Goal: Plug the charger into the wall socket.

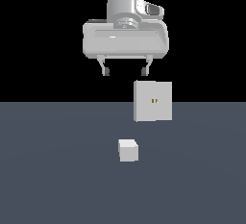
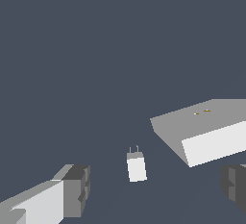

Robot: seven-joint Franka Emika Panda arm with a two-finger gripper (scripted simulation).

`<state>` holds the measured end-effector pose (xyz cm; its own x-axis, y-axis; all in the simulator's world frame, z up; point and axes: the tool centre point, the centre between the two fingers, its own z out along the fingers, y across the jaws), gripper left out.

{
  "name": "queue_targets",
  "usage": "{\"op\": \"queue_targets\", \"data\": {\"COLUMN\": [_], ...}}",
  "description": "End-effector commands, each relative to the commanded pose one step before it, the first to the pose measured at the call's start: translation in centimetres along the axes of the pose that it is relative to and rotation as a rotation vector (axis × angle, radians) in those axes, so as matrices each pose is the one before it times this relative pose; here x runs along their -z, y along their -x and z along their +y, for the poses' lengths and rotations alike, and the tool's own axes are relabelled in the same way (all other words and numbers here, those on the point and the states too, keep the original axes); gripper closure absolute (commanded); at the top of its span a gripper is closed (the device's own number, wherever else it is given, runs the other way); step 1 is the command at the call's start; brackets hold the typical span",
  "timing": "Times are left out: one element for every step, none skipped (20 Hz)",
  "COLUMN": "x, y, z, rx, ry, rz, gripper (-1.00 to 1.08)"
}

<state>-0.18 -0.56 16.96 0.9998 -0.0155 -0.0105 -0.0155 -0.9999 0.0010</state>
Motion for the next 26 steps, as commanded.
{"op": "queue_targets", "data": {"x": [0.0,-0.023,-0.014,-0.028,-0.051,-0.067,-0.08,-0.098,-0.11,-0.129,-0.14,-0.155,-0.171,-0.185,-0.201,-0.216,-0.23,-0.245,-0.259,-0.273,-0.287,-0.29,-0.289,-0.29,-0.288,-0.289], "y": [0.0,0.003,0.026,0.041,0.054,0.07,0.086,0.1,0.117,0.131,0.147,0.162,0.177,0.193,0.207,0.222,0.237,0.251,0.266,0.28,0.292,0.292,0.291,0.29,0.288,0.286], "z": [0.001,0.006,-0.004,-0.004,0.0,0.0,-0.001,0.0,-0.001,0.001,-0.001,-0.001,0.0,-0.001,0.0,0.0,0.0,0.0,0.0,0.0,0.001,0.001,0.001,0.002,0.002,0.002], "rx": [0.0,0.0,0.00038,0.00058,0.00073,0.00093,0.00115,0.00134,0.00156,0.00174,0.00197,0.00218,0.00238,0.00259,0.00279,0.00299,0.0032,0.0034,0.0036,0.0038,0.00397,0.00398,0.00398,0.00396,0.00396,0.00394], "ry": [0.0,0.0,-0.00004,-0.00008,-0.0001,-0.00013,-0.00016,-0.00018,-0.00021,-0.00023,-0.00026,-0.00029,-0.00032,-0.00034,-0.00037,-0.00039,-0.00042,-0.00044,-0.00046,-0.00048,-0.0005,-0.0005,-0.00049,-0.00049,-0.00048,-0.00048], "rz": [0.0,0.0,0.0009,0.00143,0.00181,0.00231,0.00286,0.00332,0.00389,0.00434,0.00492,0.00543,0.00594,0.00647,0.00695,0.00747,0.008,0.0085,0.00901,0.00952,0.00995,0.00999,0.00999,0.00995,0.00994,0.00991], "gripper": [-0.92,-0.92,-0.92,-0.92,-0.92,-0.92,-0.92,-0.92,-0.92,-0.92,-0.92,-0.92,-0.92,-0.92,-0.92,-0.92,-0.92,-0.92,-0.92,-0.92,-0.92,-0.92,-0.92,-0.92,-0.92,-0.92]}}
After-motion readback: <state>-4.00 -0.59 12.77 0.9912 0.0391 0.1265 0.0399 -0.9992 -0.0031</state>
